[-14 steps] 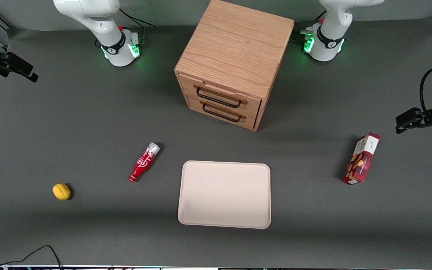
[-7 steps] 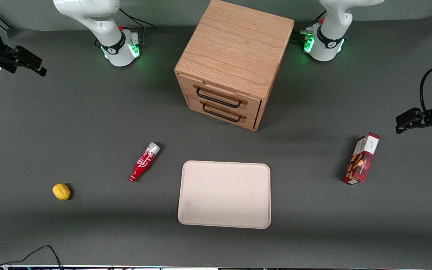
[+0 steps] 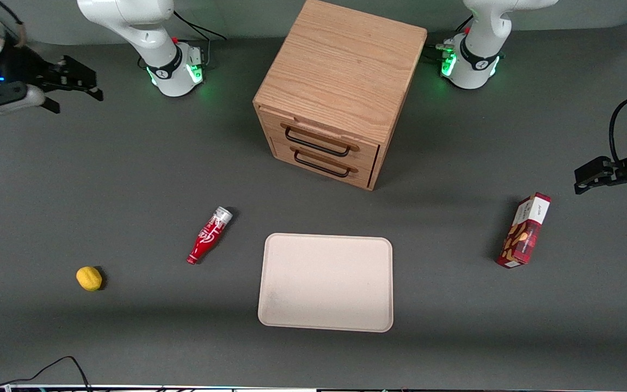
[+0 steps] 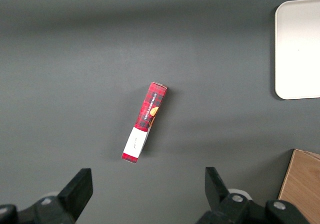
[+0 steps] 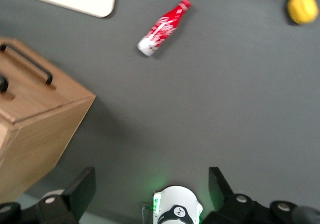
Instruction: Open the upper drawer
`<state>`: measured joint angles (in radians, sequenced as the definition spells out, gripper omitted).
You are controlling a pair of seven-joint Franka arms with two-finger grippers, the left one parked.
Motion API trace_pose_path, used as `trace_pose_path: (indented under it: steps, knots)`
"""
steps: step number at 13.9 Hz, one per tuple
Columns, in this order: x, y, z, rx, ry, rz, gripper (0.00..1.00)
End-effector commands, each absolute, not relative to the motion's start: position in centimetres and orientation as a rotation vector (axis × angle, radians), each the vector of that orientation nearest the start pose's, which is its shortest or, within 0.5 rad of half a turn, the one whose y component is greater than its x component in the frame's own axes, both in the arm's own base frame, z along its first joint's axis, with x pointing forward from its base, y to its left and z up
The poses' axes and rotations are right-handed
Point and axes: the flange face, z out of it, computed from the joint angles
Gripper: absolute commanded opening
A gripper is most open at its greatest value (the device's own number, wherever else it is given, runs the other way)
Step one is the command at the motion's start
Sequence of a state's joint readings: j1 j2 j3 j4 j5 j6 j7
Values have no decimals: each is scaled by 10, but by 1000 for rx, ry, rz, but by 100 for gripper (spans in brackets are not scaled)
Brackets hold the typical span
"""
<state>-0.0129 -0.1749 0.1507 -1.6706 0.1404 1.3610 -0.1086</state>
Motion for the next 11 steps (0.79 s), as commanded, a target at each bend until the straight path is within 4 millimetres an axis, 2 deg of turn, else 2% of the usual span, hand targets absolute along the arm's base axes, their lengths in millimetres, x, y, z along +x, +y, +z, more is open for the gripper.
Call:
trace_pose_path:
  steps: [1, 4, 6, 7, 9, 11]
  knots:
    - [474, 119, 648, -2895, -593, 244, 100]
    - [474, 155, 635, -2767, -791, 271, 100]
    - [474, 193, 629, -2679, -869, 276, 100]
    - [483, 210, 621, -2648, -906, 286, 100]
    - [502, 259, 600, -2563, -1020, 317, 100]
    - [528, 287, 576, -2510, -1060, 298, 100]
